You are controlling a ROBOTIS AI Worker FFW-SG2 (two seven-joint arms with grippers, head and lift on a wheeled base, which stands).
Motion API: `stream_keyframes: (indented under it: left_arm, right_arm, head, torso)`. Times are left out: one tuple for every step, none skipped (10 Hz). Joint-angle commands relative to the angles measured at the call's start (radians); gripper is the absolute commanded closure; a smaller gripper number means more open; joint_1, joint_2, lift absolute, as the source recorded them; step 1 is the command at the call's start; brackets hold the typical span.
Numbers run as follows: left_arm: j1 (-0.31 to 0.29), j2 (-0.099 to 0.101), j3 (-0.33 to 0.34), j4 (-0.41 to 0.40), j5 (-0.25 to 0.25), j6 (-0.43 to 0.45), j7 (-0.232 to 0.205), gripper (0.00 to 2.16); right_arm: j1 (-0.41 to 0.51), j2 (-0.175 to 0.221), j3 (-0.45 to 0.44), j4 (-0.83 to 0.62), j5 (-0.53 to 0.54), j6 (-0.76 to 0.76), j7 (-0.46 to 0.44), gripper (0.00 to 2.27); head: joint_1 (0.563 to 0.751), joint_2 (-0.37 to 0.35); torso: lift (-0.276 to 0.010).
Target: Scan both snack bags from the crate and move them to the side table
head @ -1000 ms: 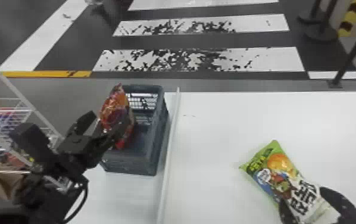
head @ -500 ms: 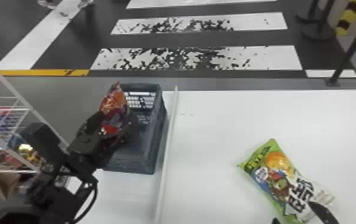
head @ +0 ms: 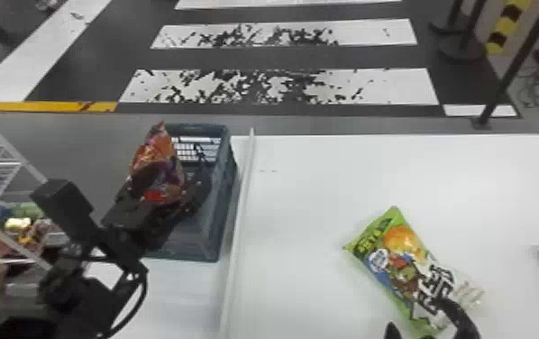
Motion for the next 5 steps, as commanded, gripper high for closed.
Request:
stream_keyframes:
  left_arm:
    - [0.008,0.006,0.007,0.0,0.002,0.0,-0.002,0.04]
    - [0.013,0.008,0.014,-0.002,0.003,0.0,-0.005,0.04]
    - [0.015,0.008,0.014,-0.004,0.005,0.0,-0.01,0.04]
    - [0.015,0.004,0.014,-0.005,0.003,0.0,-0.011,0.04]
    - [0.007,0.001,0.01,-0.004,0.0,0.003,-0.011,0.04]
  right_arm:
    - [-0.035,0.0,0.017,0.024,0.01,0.057,-0.008,0.15]
    - [-0.057,0.0,0.023,0.03,0.011,0.116,-0.008,0.28]
    - [-0.081,0.0,0.029,0.041,0.013,0.192,-0.008,0.37]
    - [-0.097,0.0,0.038,0.042,0.014,0.248,-0.005,0.42]
    - [-0.107,-0.008,0.052,0.039,0.018,0.312,0.005,0.79]
  head:
    - [0.695,0.1]
    - [0.695,0.098]
    - [0.695,0.093]
    - [0.695,0.086]
    - [0.695,0.069]
  torso:
    - [-0.029]
    - [-0.029]
    - [-0.029]
    - [-0.029]
    - [-0.029]
